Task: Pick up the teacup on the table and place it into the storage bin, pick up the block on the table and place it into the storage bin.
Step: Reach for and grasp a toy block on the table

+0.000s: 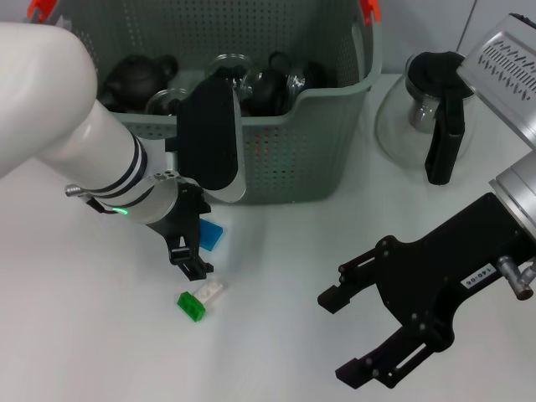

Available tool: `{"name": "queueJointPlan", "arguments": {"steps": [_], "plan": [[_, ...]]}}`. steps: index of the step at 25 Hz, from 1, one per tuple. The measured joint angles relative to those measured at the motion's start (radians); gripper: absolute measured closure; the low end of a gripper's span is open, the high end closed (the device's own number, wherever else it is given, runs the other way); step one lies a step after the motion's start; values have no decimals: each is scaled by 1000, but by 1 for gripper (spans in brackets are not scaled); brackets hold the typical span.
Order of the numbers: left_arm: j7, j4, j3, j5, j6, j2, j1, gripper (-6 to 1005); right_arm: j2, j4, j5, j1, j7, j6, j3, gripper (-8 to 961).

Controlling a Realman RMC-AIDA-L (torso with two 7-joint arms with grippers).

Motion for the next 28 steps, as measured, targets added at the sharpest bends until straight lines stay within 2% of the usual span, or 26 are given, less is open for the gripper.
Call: {"name": "queueJointPlan", "arguments": {"steps": [28], "plan": [[7,63,8,17,-34,0,-41,95,0,0,0,-9,-8,4,0,72]]}}
